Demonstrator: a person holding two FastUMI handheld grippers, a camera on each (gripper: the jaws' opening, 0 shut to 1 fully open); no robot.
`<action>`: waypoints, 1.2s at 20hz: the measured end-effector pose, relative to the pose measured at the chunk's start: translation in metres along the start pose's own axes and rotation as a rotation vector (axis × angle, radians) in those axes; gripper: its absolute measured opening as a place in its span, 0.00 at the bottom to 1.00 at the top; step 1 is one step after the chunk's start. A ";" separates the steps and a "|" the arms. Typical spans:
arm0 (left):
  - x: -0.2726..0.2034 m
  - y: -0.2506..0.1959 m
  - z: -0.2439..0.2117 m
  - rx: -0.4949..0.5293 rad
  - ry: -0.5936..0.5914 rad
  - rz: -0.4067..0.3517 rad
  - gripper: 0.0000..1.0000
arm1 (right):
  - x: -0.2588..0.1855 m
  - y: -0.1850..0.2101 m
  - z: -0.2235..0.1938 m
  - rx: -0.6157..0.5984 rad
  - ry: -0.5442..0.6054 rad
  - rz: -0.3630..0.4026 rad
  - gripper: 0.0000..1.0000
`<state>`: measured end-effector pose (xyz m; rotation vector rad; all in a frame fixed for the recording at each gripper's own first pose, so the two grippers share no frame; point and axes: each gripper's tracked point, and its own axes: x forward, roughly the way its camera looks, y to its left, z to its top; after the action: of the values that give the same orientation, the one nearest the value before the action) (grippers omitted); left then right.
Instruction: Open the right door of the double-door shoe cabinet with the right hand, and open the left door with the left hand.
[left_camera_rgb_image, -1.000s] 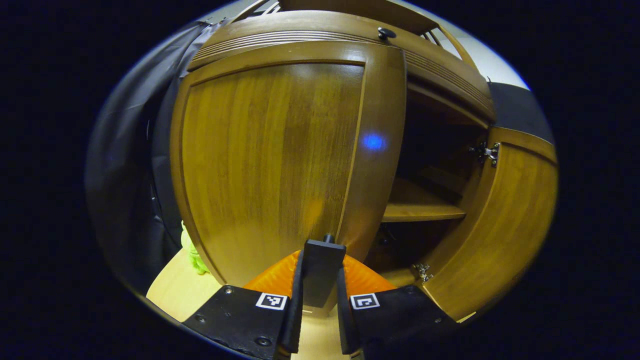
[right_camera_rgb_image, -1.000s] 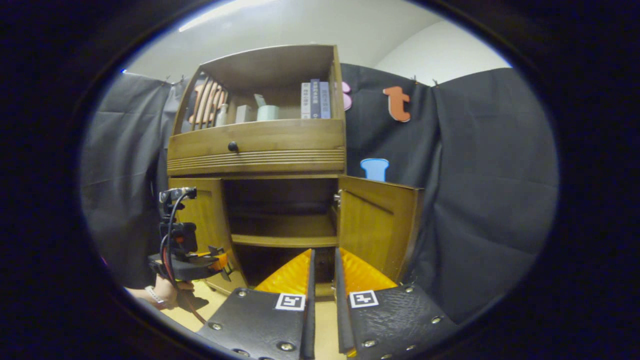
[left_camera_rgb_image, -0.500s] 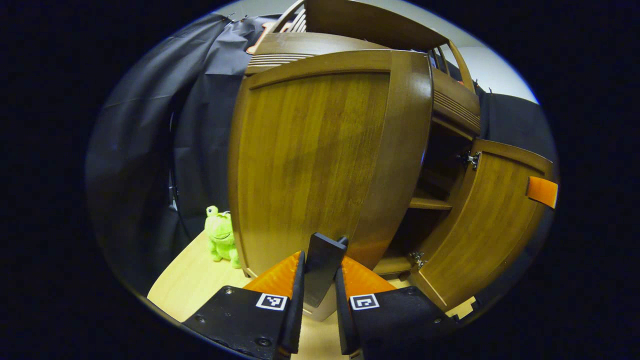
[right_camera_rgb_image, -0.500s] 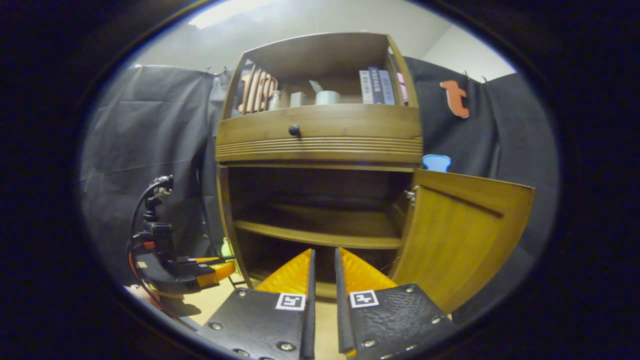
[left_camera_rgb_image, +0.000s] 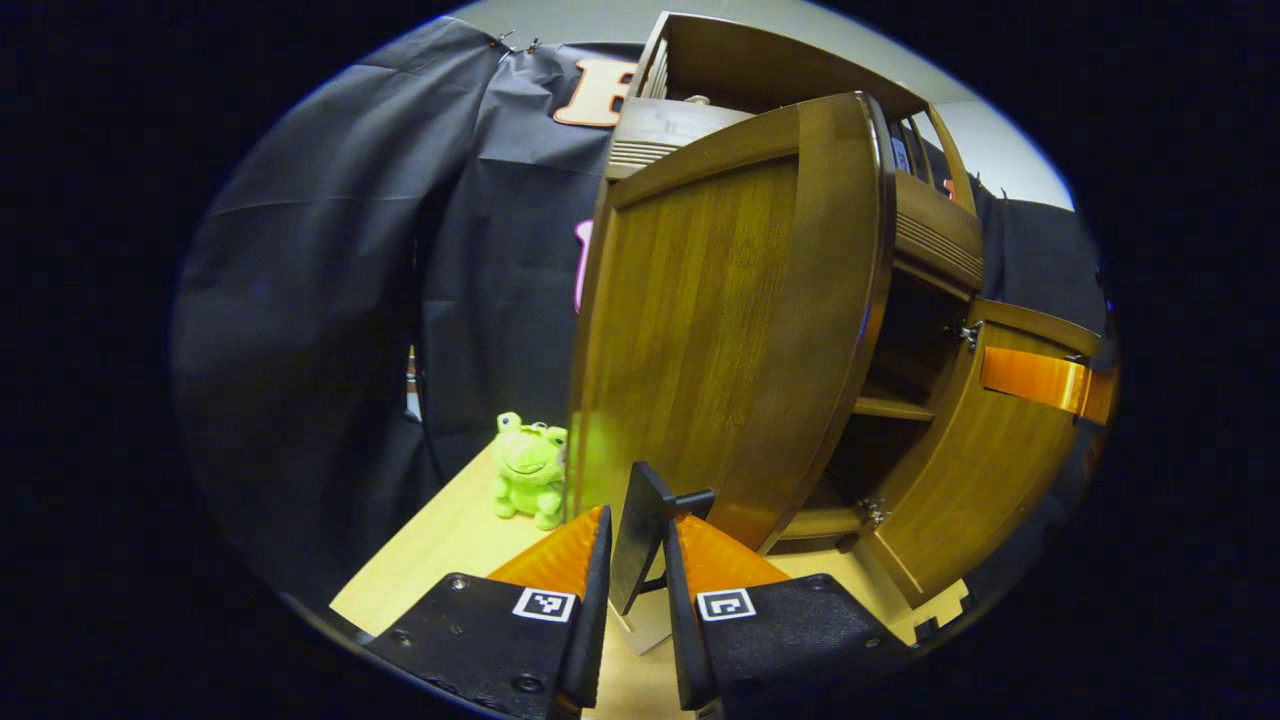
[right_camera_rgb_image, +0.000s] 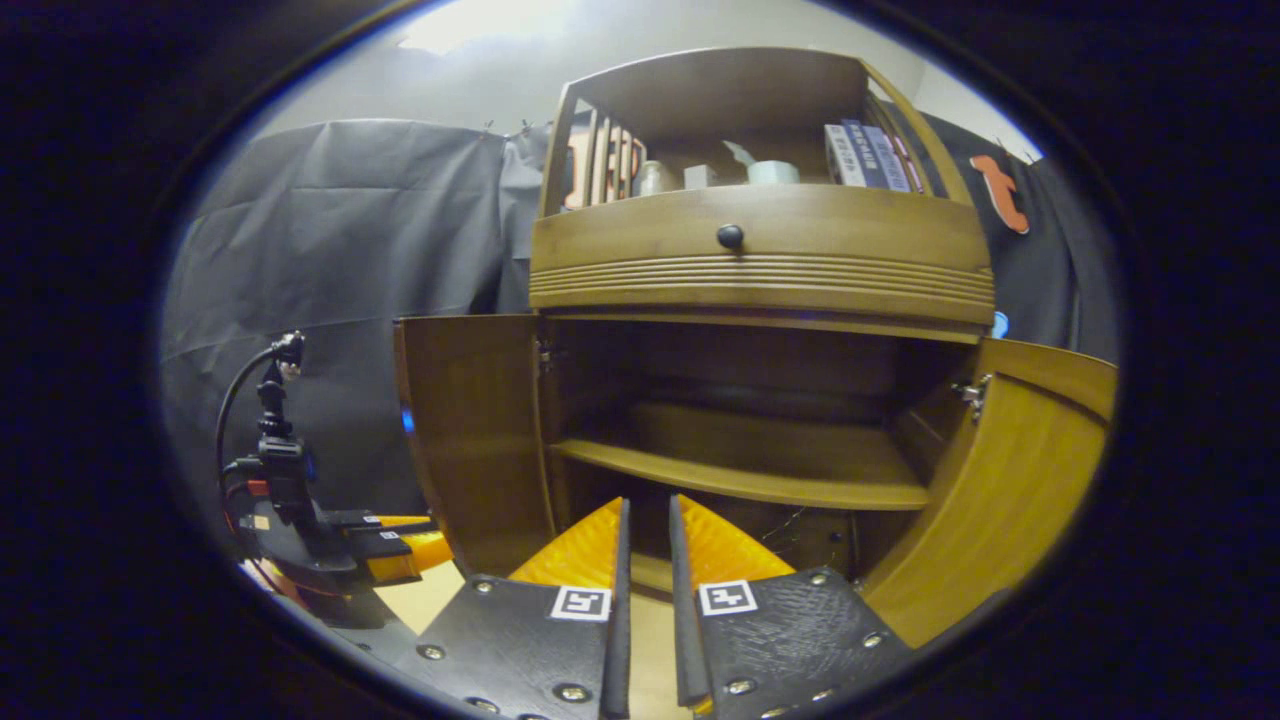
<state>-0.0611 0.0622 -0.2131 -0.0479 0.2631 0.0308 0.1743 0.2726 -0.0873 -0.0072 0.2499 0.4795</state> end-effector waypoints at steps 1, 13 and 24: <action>-0.002 0.005 0.004 -0.002 -0.009 0.015 0.34 | 0.003 0.007 0.000 -0.005 -0.001 0.016 0.18; -0.029 0.098 0.019 -0.001 -0.056 0.190 0.25 | 0.023 0.015 0.015 -0.039 -0.033 -0.004 0.18; -0.035 0.135 0.011 -0.060 -0.057 0.336 0.30 | 0.030 -0.051 0.059 0.031 -0.213 -0.257 0.85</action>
<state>-0.0971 0.1971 -0.1996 -0.0619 0.2113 0.3737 0.2376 0.2446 -0.0403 0.0419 0.0456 0.2180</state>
